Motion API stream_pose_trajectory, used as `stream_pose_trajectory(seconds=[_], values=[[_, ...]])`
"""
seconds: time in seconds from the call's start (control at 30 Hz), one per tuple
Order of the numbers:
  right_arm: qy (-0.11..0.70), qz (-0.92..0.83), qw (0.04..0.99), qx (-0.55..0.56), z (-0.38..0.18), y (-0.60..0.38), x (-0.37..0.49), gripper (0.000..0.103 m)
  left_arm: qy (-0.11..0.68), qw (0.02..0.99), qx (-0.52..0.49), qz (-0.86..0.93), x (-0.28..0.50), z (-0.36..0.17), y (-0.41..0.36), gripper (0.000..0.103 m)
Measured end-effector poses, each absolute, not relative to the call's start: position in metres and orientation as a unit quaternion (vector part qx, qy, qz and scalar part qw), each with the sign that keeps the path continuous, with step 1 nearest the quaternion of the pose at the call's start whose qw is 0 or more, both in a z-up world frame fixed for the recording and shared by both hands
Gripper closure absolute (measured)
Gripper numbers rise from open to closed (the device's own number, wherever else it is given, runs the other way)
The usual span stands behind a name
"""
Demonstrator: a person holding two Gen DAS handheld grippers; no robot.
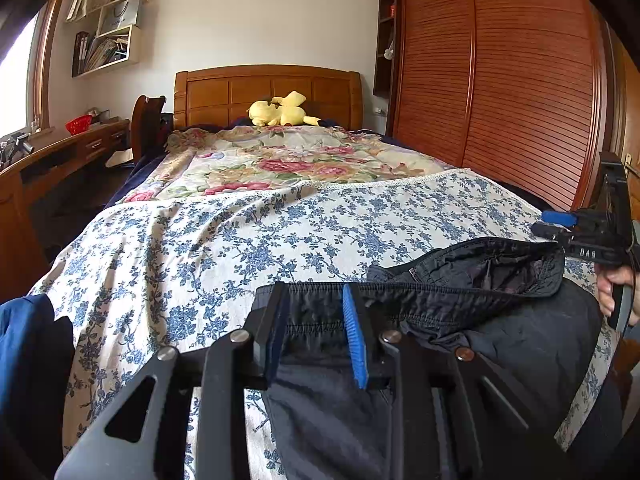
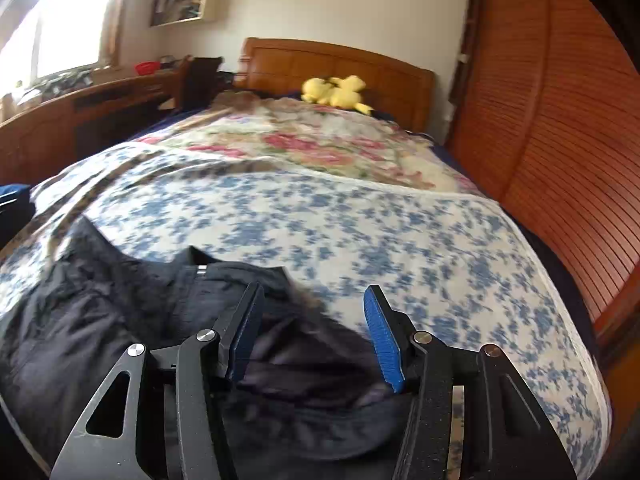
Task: Fold large clothes
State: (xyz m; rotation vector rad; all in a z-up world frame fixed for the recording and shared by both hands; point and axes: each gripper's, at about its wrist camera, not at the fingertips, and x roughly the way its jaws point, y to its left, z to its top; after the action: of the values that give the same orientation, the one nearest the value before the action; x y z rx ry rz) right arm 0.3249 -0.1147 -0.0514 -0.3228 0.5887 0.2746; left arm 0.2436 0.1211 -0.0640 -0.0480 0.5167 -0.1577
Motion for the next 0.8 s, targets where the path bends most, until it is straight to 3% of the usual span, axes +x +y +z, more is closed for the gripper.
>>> stream_pose_trajectory(seconds=[0.3,0.73,0.77,0.8], values=[[0.346,0.231,0.889,-0.192,-0.092,-0.037,0.329,0.049,0.261,0.962,-0.029,-0.079,0.24,-0.066,0.13,0.076],[0.432,0.241,0.843,-0.213,-0.138,-0.022,0.356,0.049,0.265,0.96,-0.037,-0.084,0.237,-0.07,0.142,0.075],[0.448,0.248,0.833,-0.212,-0.144,-0.023,0.361,0.05,0.266,0.959,-0.039,-0.087,0.237,-0.071,0.142,0.075],[0.462,0.249,0.824,-0.215,-0.15,-0.024,0.367,0.062,0.267,0.959,-0.039,-0.088,0.237,-0.071,0.142,0.075]])
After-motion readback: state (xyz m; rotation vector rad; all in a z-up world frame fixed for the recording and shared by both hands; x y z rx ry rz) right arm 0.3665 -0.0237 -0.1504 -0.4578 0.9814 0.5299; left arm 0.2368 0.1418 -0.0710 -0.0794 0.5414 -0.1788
